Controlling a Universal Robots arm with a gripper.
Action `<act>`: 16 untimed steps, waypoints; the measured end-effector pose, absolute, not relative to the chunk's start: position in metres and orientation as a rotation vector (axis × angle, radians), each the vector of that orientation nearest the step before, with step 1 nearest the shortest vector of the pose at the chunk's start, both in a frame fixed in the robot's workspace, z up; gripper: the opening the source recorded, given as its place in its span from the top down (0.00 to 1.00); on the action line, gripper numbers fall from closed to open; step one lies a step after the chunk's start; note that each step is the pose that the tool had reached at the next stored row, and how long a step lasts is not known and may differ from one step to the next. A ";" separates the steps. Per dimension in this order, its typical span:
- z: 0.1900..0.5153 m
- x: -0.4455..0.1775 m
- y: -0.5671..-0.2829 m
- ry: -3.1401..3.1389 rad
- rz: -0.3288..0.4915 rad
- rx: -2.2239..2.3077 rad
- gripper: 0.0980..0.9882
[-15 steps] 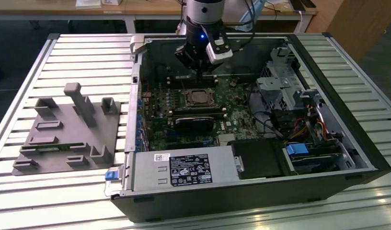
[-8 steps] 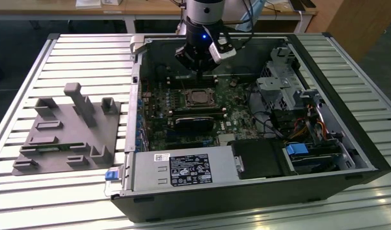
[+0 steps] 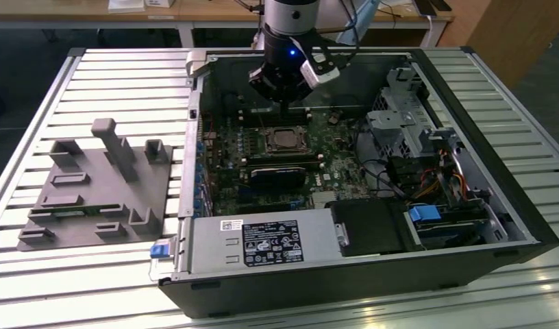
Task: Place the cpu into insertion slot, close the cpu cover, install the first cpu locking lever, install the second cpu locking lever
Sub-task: 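Install the first cpu locking lever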
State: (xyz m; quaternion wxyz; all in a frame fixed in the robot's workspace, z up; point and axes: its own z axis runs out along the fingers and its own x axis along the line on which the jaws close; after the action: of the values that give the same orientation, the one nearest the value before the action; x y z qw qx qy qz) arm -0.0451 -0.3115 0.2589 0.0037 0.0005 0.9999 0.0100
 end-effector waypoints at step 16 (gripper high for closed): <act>0.259 -0.101 -0.310 3.129 0.031 0.002 0.99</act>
State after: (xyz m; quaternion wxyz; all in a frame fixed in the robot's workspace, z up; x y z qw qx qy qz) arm -0.1010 -0.3104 0.2586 0.0063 0.0005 0.9999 0.0100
